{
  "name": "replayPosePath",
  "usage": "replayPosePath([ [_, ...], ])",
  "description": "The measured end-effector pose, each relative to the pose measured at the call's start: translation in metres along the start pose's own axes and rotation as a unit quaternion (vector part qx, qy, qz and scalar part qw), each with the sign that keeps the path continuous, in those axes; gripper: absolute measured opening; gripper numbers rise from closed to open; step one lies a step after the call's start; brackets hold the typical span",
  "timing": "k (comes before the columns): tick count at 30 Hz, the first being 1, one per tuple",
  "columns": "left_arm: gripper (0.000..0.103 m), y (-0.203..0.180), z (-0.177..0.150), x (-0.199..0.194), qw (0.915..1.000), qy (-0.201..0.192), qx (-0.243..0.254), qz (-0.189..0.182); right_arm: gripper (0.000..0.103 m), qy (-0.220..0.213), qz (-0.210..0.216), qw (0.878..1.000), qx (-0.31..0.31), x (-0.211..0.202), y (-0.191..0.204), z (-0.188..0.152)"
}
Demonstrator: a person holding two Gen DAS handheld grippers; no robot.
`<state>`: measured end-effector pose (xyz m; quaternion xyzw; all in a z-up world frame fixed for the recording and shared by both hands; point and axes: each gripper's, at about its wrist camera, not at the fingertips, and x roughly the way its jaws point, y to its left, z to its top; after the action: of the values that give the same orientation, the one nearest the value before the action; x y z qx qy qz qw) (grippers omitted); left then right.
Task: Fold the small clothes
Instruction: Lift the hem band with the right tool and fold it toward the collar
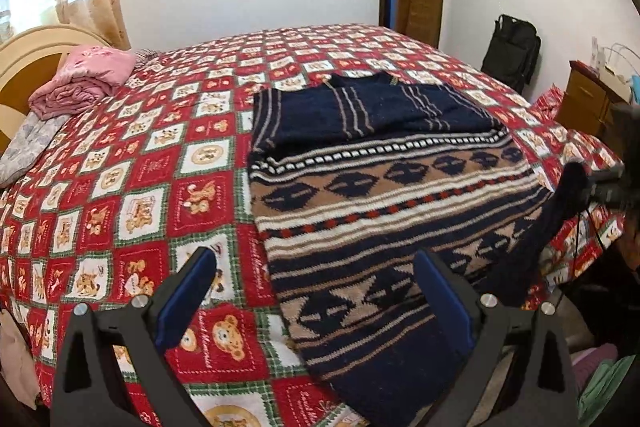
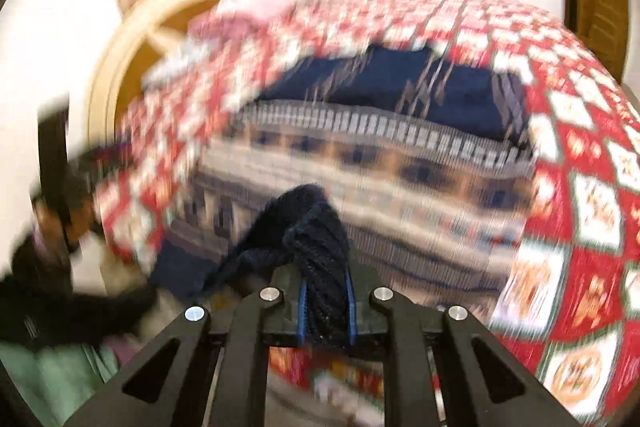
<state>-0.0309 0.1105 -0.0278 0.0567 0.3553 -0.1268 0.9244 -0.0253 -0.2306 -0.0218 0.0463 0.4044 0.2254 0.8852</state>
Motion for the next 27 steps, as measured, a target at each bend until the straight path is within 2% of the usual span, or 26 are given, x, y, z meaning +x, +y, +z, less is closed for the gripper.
replayPosePath([
  [3, 0.101, 0.008, 0.004, -0.003, 0.9999, -0.014, -0.004, 0.003, 0.012, -0.049, -0.002, 0.997, 0.059, 0.005, -0.022, 0.037],
  [6, 0.101, 0.011, 0.002, -0.002, 0.9996, -0.021, 0.012, 0.012, 0.012, -0.067, -0.03, 0.991, 0.111, 0.032, -0.045, 0.054],
  [9, 0.101, 0.012, -0.005, 0.003, 0.9989, -0.019, 0.04, 0.013, 0.012, -0.035, -0.053, 0.983, 0.173, 0.076, -0.076, 0.051],
  [11, 0.101, 0.012, -0.012, 0.006, 0.9976, -0.008, 0.067, 0.011, 0.012, -0.019, -0.062, 0.981, 0.182, 0.09, -0.08, 0.042],
  [14, 0.101, 0.007, -0.029, 0.008, 0.9911, 0.01, 0.132, 0.007, 0.012, -0.006, -0.087, 0.982, 0.166, 0.096, -0.079, 0.033],
  [19, 0.101, -0.019, -0.062, 0.009, 0.9624, 0.011, 0.271, 0.006, 0.012, 0.005, -0.086, 0.977, 0.193, 0.102, -0.094, 0.026],
  [23, 0.101, -0.048, -0.081, 0.003, 0.936, -0.012, 0.349, -0.043, 0.012, 0.012, -0.089, 0.978, 0.19, 0.105, -0.09, 0.025],
  [25, 0.101, -0.066, -0.089, 0.005, 0.917, -0.015, 0.394, -0.06, 0.012, 0.014, -0.088, 0.977, 0.192, 0.106, -0.088, 0.024],
  [26, 0.101, -0.075, -0.093, 0.011, 0.9042, -0.016, 0.423, -0.058, 0.012, 0.015, -0.087, 0.977, 0.193, 0.106, -0.088, 0.024],
  [27, 0.101, -0.08, -0.095, 0.017, 0.8965, -0.015, 0.44, -0.05, 0.012, 0.016, -0.087, 0.977, 0.193, 0.107, -0.088, 0.024],
])
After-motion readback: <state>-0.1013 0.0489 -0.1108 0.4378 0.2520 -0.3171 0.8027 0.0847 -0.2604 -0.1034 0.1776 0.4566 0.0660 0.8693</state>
